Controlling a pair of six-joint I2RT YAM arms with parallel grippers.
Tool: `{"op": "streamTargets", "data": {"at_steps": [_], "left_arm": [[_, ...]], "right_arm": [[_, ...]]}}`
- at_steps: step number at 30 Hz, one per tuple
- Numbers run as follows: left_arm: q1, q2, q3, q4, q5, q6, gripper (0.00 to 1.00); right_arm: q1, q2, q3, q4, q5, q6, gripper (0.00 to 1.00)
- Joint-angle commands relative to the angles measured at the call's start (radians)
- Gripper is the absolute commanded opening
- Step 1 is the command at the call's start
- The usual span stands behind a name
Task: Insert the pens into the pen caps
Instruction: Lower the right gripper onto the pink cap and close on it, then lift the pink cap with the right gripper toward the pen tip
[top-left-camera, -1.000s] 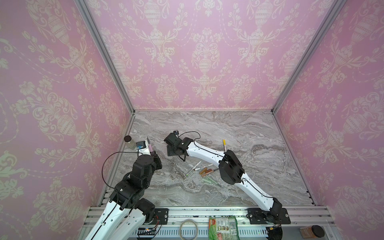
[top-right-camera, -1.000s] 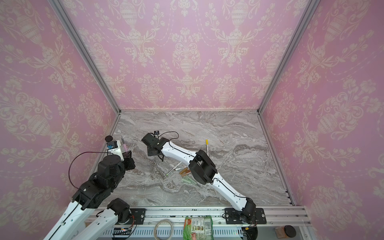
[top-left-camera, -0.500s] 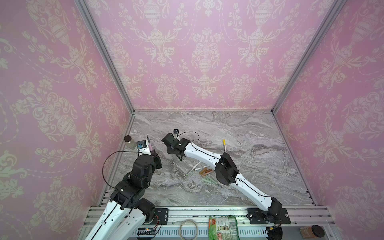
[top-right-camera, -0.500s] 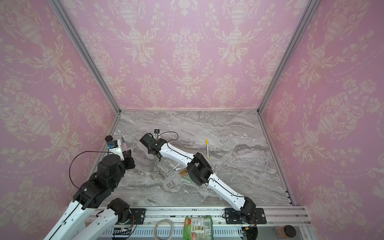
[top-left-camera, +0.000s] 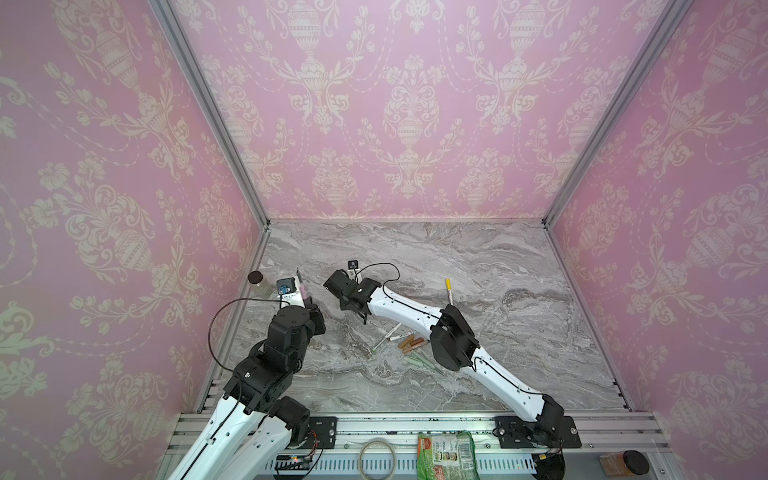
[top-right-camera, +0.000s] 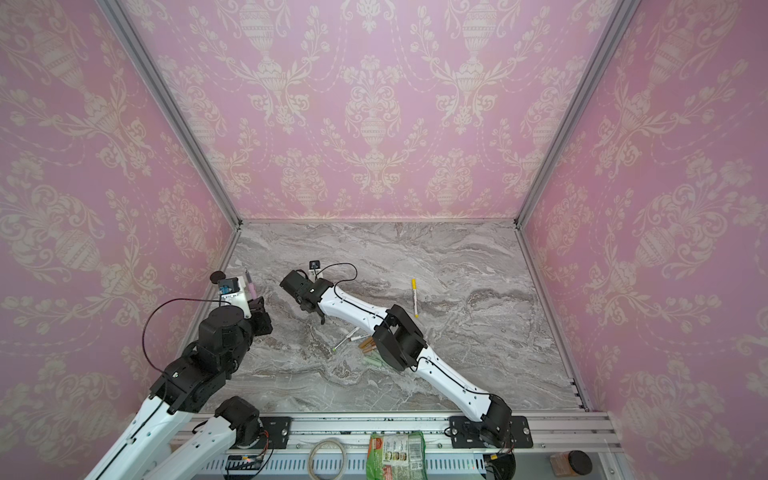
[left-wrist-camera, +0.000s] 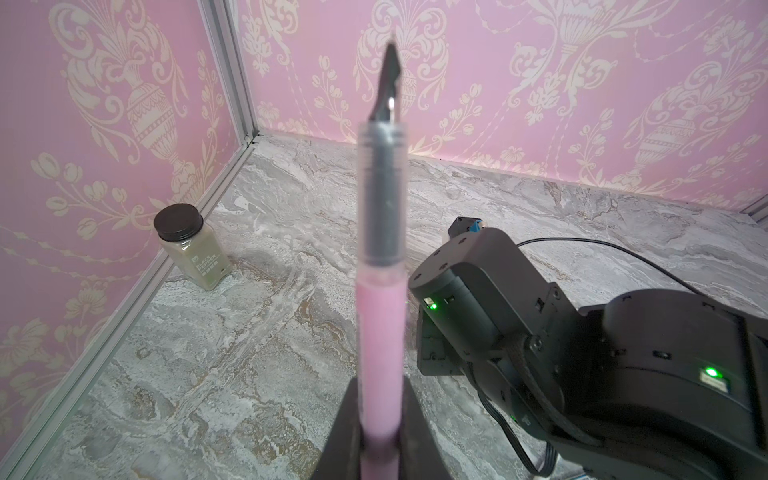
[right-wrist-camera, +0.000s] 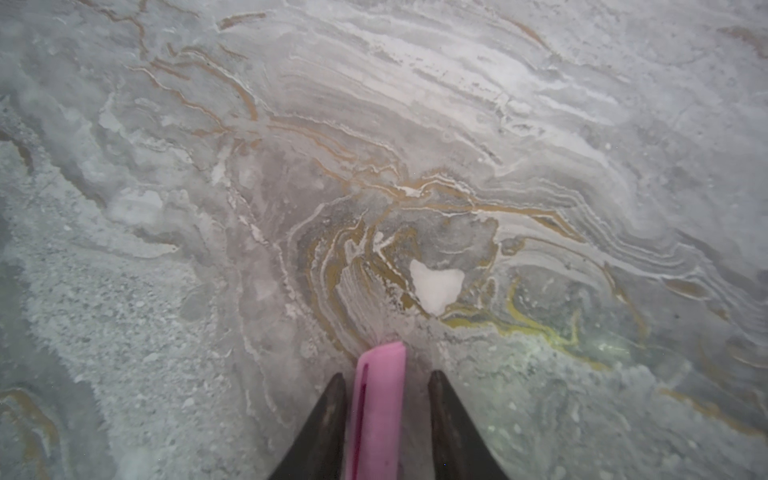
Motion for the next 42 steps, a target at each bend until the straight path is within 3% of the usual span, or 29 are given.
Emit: {"op": "streamTargets", "data": {"at_steps": [1,8,11,23,30,38,42], "left_arm": [[0.01,-0.01,-0.002,0.01,-0.018,0.027,0.0],[0.009,-0.039,-0.004,-0.009,-0.016,0.017,0.0],[0.01,-0.042,0.0,-0.018,-0.011,0.016,0.0],[0.01,-0.033,0.008,-0.036,0.027,-0.006,0.0],[0.008,0.042,0.002,0.025,0.271,-0.022,0.0],[0.008,0.145,0.002,0.103,0.475,-0.022,0.0],[0.008,0.224,-0.003,0.173,0.648,-0.024,0.0]], "right_arm": [[0.006,0.009,-0.066,-0.056,-0.066,-0.01,0.28],[0.004,-0.065,-0.165,0.012,-0.102,0.003,0.07],[0.004,-0.127,-0.228,0.054,-0.112,-0.002,0.02],[0.003,-0.35,-0.455,0.202,-0.154,-0.005,0.0],[-0.026,-0.496,-0.569,0.241,-0.129,0.02,0.0],[-0.103,-0.72,-0.781,0.311,-0.132,0.046,0.0],[-0.149,-0.845,-0.877,0.338,-0.13,0.043,0.0]]}}
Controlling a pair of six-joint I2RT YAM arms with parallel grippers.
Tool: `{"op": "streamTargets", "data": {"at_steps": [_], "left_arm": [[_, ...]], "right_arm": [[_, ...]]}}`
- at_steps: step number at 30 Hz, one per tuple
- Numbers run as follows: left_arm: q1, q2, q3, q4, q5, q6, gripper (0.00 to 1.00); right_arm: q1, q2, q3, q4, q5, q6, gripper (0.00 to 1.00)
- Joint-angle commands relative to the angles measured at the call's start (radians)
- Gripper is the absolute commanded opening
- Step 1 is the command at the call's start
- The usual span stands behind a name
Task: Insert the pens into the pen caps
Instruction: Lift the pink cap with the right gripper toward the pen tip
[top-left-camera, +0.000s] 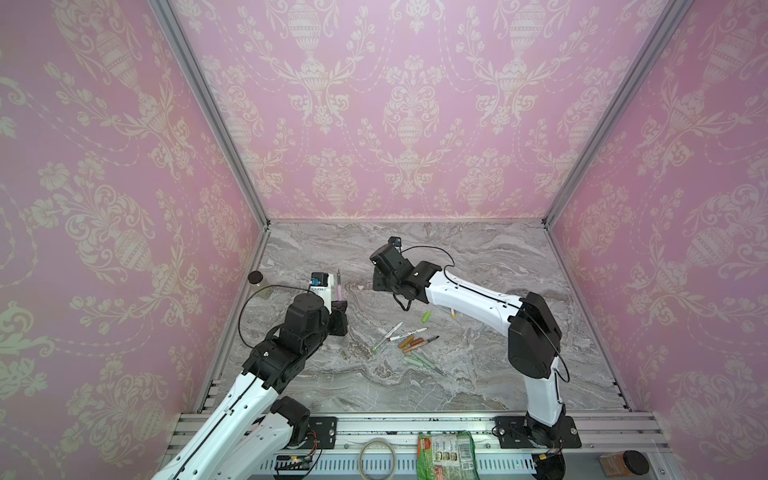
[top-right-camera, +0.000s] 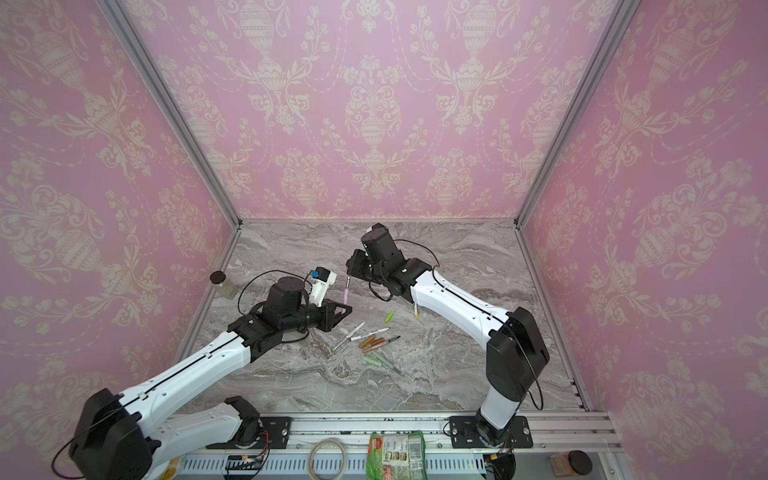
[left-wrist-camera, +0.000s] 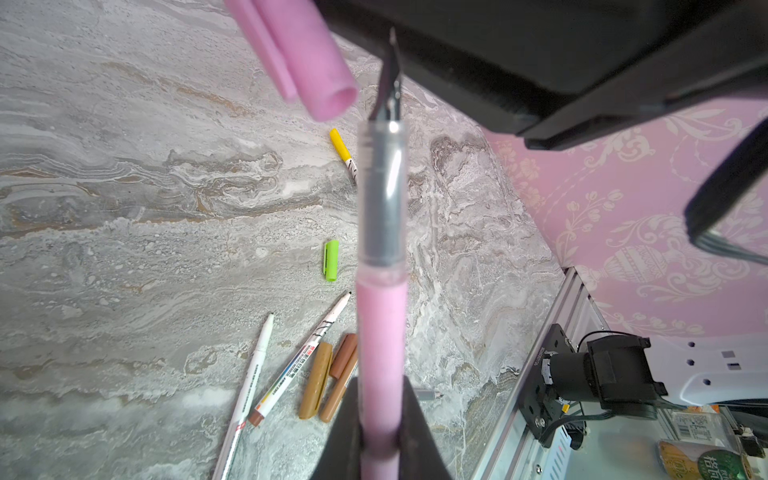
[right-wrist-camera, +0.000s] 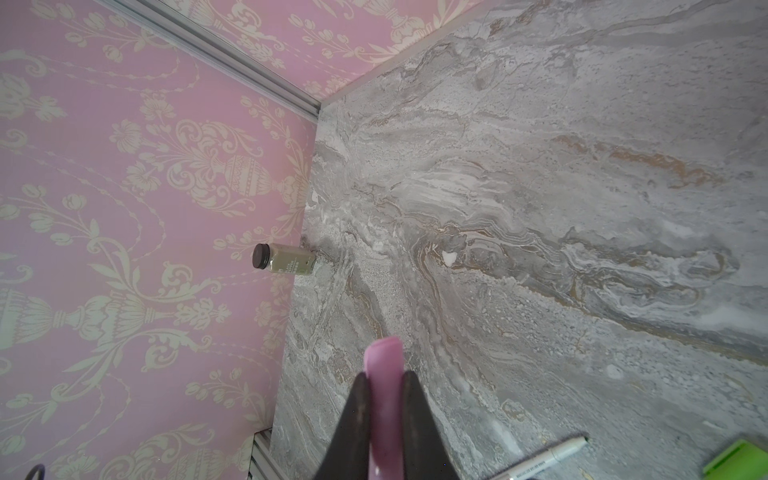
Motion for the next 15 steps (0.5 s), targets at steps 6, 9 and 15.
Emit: {"op": "streamTargets", "data": {"at_steps": [6,9,15], "left_arm": [[-0.026,0.176,0.0,0.173,0.386,-0.023,0.0],[-0.066,0.224,0.008,0.197,0.415,-0.011,0.0],[-0.097,0.301,0.024,0.237,0.443,-0.042,0.0]], "right_arm": [[-0.115,-0.228,-0.171,0.085,-0.105,0.074,0.0],[-0.136,-0.281,-0.215,0.128,-0.168,0.085,0.0],[-0.141,-0.324,-0.227,0.179,-0.266,0.102,0.0]]}}
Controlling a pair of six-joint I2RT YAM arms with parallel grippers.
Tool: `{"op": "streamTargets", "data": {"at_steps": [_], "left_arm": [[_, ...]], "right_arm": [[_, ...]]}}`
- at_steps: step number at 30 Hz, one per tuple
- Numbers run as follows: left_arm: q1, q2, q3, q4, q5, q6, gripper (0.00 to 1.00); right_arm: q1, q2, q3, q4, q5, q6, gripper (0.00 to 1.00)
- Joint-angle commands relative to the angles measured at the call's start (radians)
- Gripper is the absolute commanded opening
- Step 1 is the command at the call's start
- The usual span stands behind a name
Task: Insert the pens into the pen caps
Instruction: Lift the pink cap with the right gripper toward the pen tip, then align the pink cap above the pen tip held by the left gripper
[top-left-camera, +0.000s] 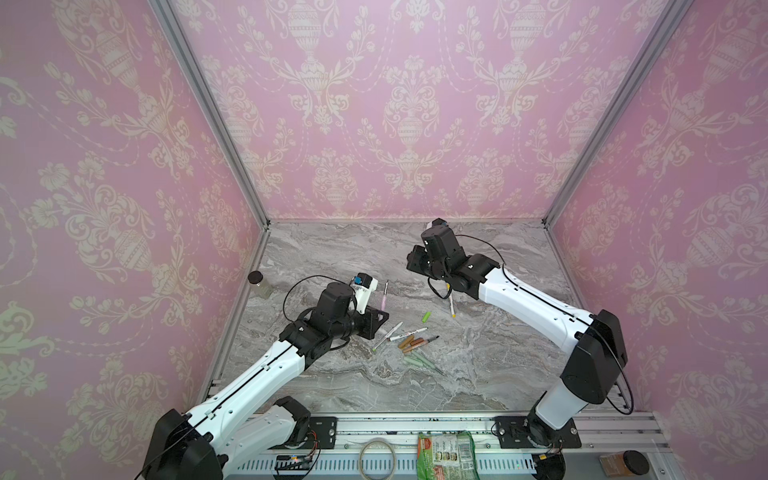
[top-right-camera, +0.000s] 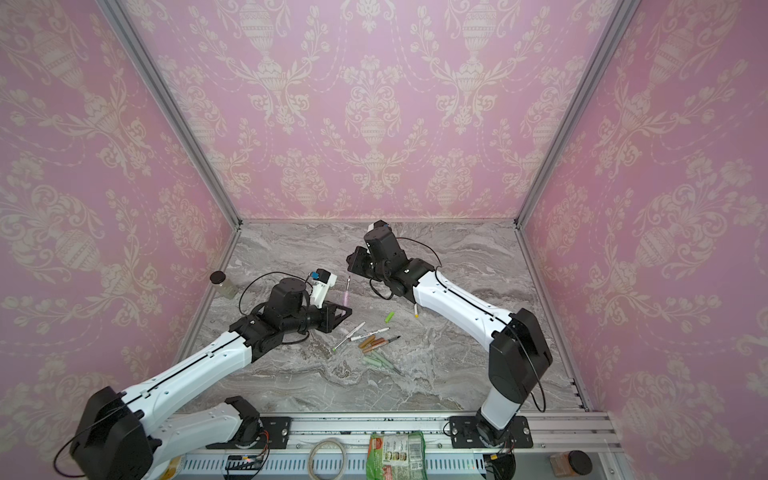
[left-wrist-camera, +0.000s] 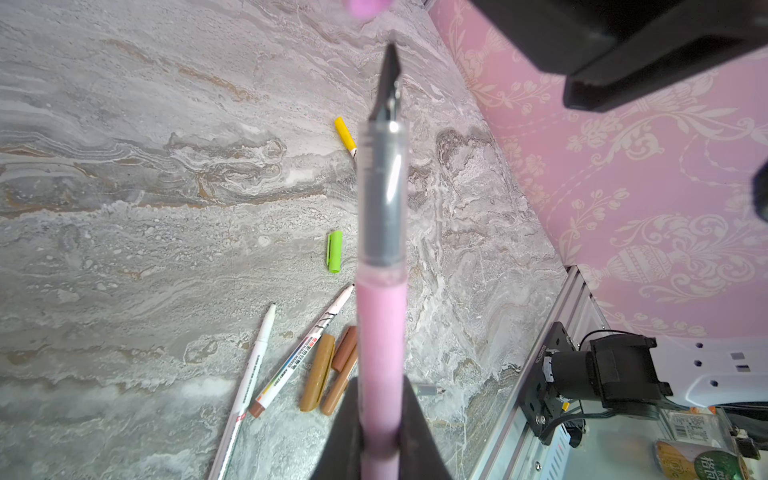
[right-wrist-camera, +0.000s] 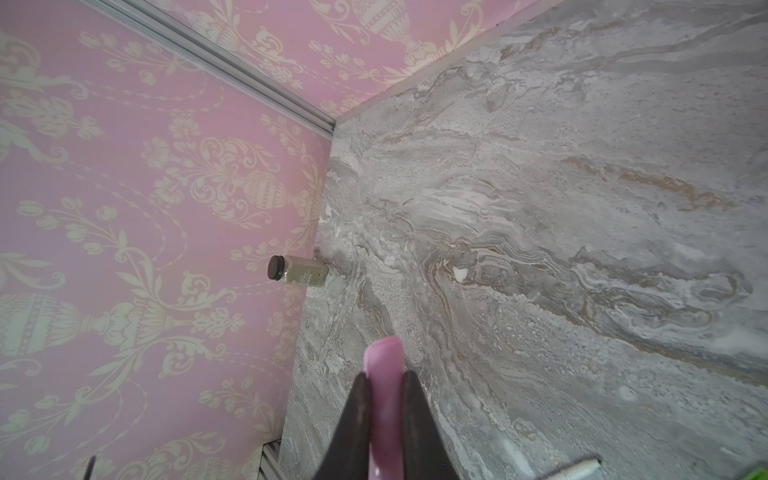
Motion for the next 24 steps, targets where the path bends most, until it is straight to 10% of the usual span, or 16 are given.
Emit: {"op": "streamTargets", "data": {"at_steps": [1,24], "left_arm": [[-0.013,0.027,0.028,0.05,0.051,-0.026,0.0],[-0.024,0.077,0.058,0.117,0.017,-0.072,0.0]], "right_arm": [[0.007,-0.022,-0.008,0.063,-0.109,0.031,0.0],[0.034,0.04,-0.03,0.113,-0.198,0.064,0.0]]}}
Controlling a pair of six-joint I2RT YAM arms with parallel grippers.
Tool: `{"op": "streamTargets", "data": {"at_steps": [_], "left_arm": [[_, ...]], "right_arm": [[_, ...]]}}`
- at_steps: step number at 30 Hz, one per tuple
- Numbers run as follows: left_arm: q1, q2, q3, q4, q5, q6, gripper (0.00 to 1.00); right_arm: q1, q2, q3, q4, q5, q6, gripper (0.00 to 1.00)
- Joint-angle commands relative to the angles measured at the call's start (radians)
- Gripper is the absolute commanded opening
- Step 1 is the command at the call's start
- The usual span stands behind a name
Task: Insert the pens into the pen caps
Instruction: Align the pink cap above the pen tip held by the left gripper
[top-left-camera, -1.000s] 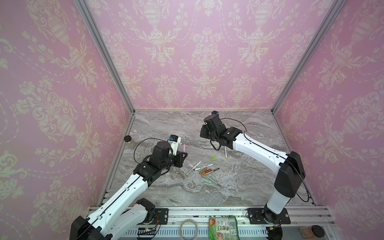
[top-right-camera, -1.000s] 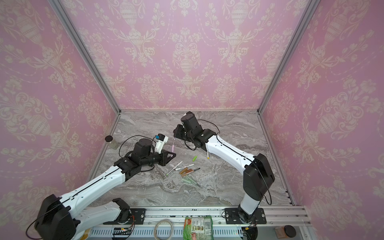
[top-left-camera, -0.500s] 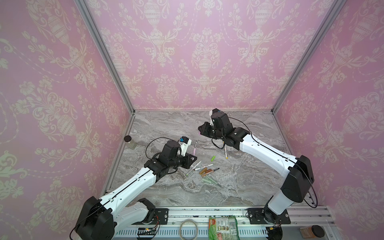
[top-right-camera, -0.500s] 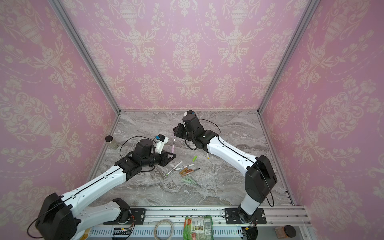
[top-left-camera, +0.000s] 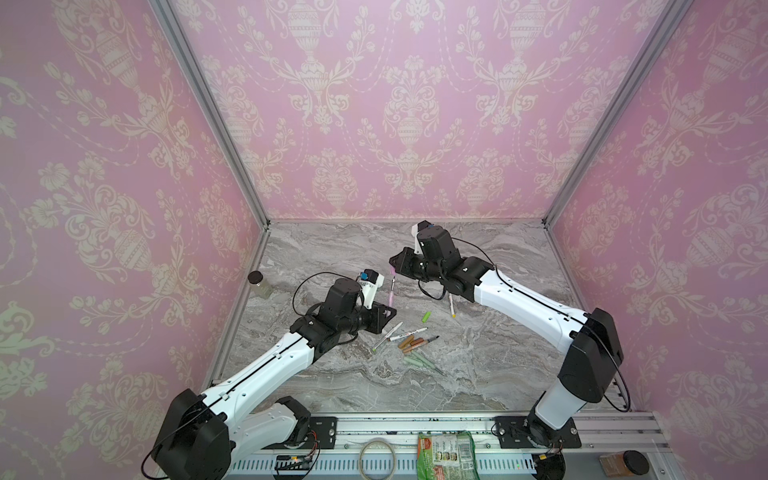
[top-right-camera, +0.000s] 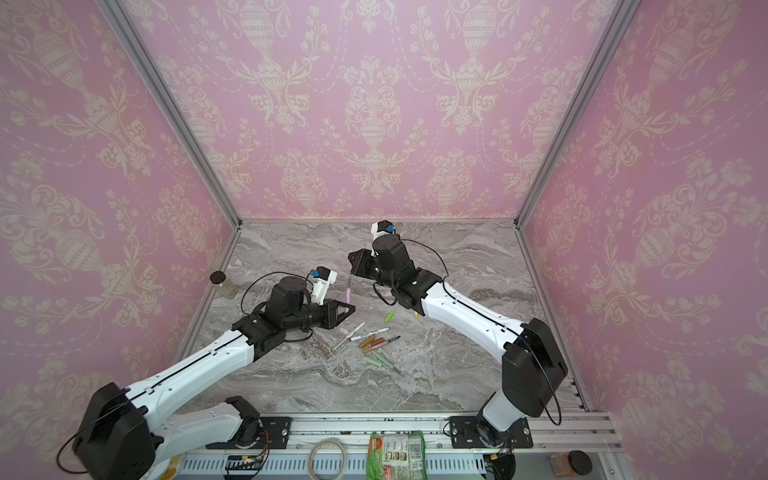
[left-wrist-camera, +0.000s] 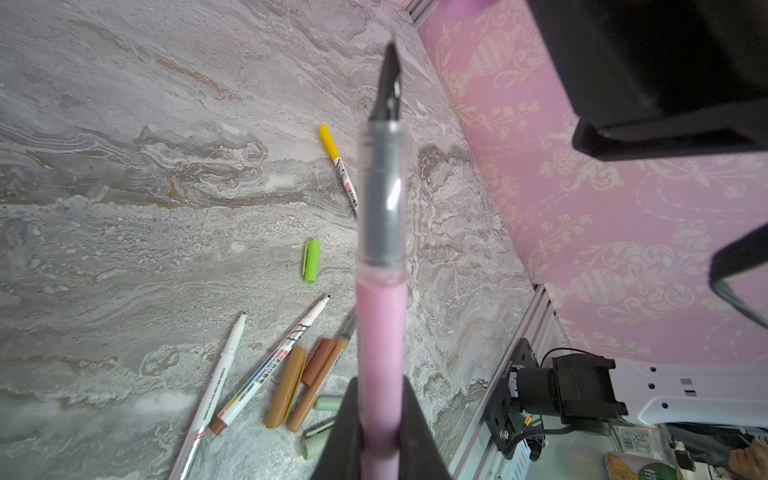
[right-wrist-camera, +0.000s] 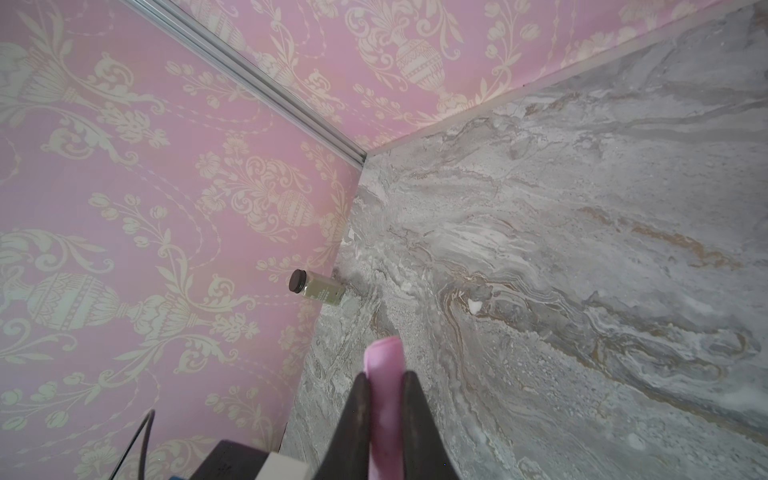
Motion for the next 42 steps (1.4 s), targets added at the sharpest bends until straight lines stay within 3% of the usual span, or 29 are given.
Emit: {"op": "streamTargets", "data": {"at_steps": [1,18,29,42], "left_arm": [[-0.01,0.0,0.031,0.019,0.006,-0.014,0.0],[-0.011,0.007,-0.017,0.005,-0.008,-0.01,0.0],[-0.01,0.034,-0.015,0.123,0.07,-0.181,0.0],[-0.011,0.021,-0.002,0.136,0.078,-0.203,0.0]], "right_arm": [[0.009,0.013,-0.02,0.014,-0.01,0.011,0.0],[-0.016,-0.033,0.003,0.032,0.008,0.017,0.0],[0.008,-0.139,-0.195,0.35,0.075,-0.098,0.0],[0.023,-0.137,-0.238,0.437,0.165,-0.132,0.0]]}}
